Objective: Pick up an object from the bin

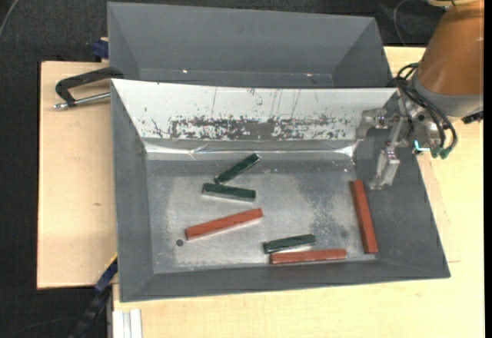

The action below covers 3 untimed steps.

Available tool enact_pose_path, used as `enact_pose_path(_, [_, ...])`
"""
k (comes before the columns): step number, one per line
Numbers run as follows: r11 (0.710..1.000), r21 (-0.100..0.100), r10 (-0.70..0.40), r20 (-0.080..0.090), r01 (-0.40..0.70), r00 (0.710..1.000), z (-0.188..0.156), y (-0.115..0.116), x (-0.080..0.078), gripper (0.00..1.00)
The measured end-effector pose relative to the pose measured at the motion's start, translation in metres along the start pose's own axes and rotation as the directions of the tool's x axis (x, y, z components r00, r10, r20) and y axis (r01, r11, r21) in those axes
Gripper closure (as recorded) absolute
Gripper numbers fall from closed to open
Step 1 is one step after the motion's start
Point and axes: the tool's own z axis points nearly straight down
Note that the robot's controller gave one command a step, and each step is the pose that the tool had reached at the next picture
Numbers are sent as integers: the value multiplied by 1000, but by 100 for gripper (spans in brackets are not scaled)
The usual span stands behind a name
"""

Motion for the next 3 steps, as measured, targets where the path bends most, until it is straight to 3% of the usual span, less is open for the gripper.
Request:
enact_pose_path(1, [989,-2,-149,-3,149,989,96,35,63,0])
enact_pose_path(2, [979,-3,-203,2,203,979,126,103,67,0])
enact_pose_path(3, [981,1,-196,5,196,981,125,98,66,100])
